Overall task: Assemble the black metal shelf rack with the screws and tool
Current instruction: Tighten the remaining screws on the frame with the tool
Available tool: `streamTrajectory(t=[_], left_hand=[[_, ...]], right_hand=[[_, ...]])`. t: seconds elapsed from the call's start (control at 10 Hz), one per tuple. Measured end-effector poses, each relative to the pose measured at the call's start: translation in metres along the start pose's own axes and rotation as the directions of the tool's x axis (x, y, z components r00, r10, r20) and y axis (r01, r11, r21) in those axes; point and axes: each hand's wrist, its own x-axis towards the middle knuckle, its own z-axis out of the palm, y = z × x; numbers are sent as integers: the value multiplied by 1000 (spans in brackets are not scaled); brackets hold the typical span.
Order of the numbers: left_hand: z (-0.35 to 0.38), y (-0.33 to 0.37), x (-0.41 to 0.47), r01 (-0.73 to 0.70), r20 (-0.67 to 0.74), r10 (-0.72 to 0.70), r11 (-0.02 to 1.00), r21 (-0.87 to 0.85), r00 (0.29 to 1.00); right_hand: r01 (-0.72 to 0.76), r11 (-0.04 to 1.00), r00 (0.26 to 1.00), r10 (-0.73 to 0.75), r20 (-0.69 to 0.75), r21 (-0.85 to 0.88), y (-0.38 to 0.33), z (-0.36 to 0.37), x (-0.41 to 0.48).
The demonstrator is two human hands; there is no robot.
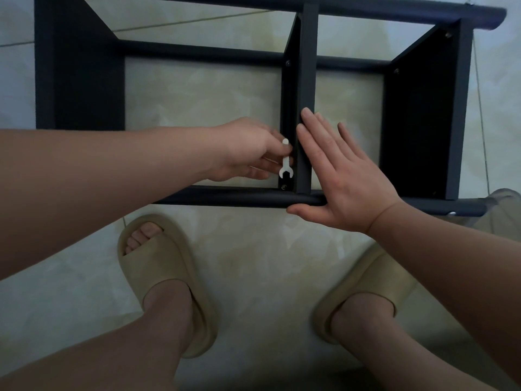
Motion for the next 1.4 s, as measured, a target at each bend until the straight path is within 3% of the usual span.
streamTrajectory(t=[0.1, 0.2, 0.5, 0.9, 1.1, 1.4], left_hand=[[0, 2, 2, -3, -152, 25, 990, 143, 988], [0, 4, 2, 0, -160, 10, 998, 64, 987], [4, 8, -2, -10, -108, -2, 993, -116, 994], [6, 4, -4, 86, -32, -87, 996, -22, 996], [7, 6, -3, 77, -44, -82, 991, -109, 996], [5, 5, -3, 97, 38, -95, 993, -70, 995]], right_hand=[[3, 1000, 1000, -3, 4, -8, 0, 0, 0], [1, 1000, 1000, -1, -1, -6, 0, 1, 0], [4, 1000, 1000, -4, -18, 7, 0, 1, 0], [-4, 1000, 1000, 4, 5, 6, 0, -1, 0], [-4, 1000, 1000, 4, 2, 10, 0, 0, 0], [-5, 1000, 1000, 5, 5, 3, 0, 0, -1]])
